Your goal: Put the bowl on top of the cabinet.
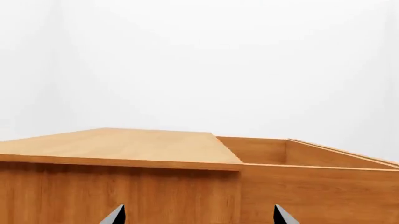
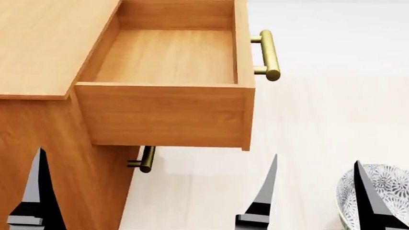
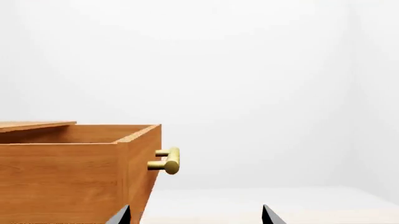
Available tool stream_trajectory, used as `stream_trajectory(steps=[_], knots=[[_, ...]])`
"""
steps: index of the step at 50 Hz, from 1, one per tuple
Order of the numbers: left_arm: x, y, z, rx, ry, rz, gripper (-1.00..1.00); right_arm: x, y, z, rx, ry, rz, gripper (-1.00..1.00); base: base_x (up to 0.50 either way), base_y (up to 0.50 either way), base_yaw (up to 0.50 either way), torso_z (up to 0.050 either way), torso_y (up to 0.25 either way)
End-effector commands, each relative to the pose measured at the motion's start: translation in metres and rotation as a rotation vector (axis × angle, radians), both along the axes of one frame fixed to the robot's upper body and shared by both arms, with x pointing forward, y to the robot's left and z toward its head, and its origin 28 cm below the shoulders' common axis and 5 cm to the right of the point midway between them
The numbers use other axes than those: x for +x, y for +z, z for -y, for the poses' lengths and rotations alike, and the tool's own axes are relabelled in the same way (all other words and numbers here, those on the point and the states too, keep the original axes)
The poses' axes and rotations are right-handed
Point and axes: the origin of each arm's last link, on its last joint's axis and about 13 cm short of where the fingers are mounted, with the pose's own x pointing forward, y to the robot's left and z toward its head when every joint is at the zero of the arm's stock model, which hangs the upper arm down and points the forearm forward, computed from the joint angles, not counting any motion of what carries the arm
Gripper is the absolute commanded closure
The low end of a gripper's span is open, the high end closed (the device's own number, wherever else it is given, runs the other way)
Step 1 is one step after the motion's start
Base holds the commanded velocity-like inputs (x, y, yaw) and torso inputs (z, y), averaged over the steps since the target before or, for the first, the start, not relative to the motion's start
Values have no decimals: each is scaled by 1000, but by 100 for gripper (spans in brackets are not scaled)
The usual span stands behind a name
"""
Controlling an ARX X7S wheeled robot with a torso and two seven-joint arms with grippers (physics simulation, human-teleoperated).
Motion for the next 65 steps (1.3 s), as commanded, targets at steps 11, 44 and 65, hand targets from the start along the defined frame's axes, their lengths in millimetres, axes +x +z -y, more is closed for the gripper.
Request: stream_trajectory(steps=[11,44,65], knots=[[2,1,-1,-12,-6,2,-100,0,1,3,35,-6,23,-100,0,369,0,0,0],[2,0,-2,-34,-12,-31,-100,1,2,4,55,-5,18,-100,0,0,0,49,0],[0,2,0,-32,-27,-1,-100,-16,18,54,206,-127,-68,-100,0,0,0,31,0]])
